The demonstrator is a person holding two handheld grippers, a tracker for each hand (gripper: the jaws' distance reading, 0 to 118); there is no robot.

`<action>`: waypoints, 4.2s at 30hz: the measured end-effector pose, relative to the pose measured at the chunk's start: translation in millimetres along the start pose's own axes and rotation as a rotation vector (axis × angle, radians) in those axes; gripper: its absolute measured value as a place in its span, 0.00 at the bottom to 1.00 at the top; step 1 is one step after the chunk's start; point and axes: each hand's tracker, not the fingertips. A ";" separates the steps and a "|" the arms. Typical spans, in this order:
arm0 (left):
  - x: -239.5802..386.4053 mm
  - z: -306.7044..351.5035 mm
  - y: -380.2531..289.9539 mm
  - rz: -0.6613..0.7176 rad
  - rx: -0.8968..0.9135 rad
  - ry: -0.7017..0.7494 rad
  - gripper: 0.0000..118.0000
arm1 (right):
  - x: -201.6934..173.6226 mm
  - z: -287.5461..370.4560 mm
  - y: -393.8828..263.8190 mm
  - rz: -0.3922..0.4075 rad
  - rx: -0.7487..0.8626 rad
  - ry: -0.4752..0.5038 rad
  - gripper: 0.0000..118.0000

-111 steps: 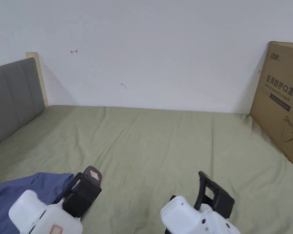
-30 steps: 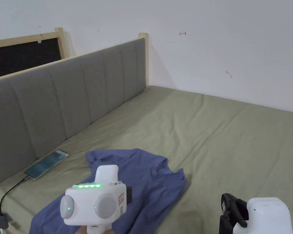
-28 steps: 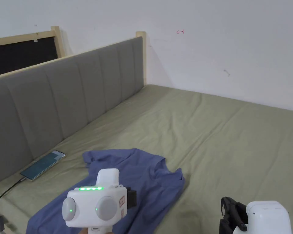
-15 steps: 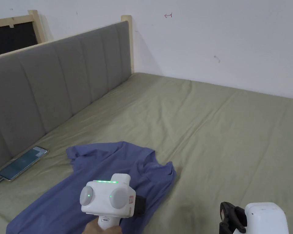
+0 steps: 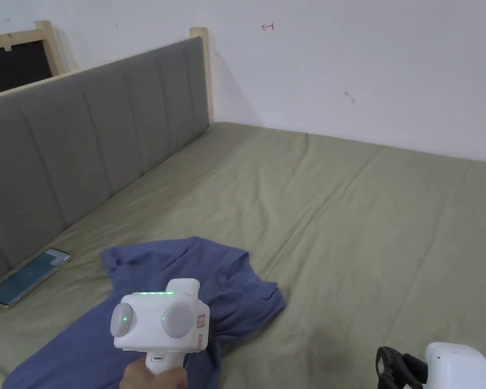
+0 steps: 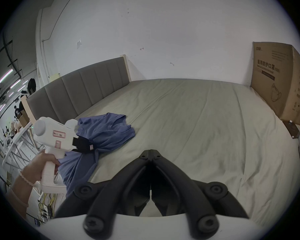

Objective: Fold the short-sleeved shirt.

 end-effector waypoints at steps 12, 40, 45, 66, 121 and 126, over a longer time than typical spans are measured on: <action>169.3 109.1 64.2 -0.236 0.188 -0.370 0.04 | 74.1 71.7 28.0 -0.111 0.172 -0.180 0.00; 450.2 71.8 -173.6 -0.710 -0.283 -0.710 0.85 | 213.5 207.4 -22.5 -0.292 0.157 -0.630 0.00; 405.8 85.4 -138.0 -0.606 -0.185 -0.690 0.00 | 202.5 186.0 -16.2 -0.281 0.137 -0.532 0.00; 242.8 -61.4 18.2 -0.274 -0.184 -0.222 0.78 | 194.7 89.6 -30.6 -0.222 -0.073 -0.399 0.00; 215.7 18.3 31.0 -0.267 -0.015 -0.213 0.02 | 338.2 -64.3 48.7 -0.083 -0.460 -0.286 0.03; 213.8 65.7 65.5 -0.313 0.113 -0.130 0.02 | 341.3 -7.6 116.7 -0.133 -0.288 -0.326 0.03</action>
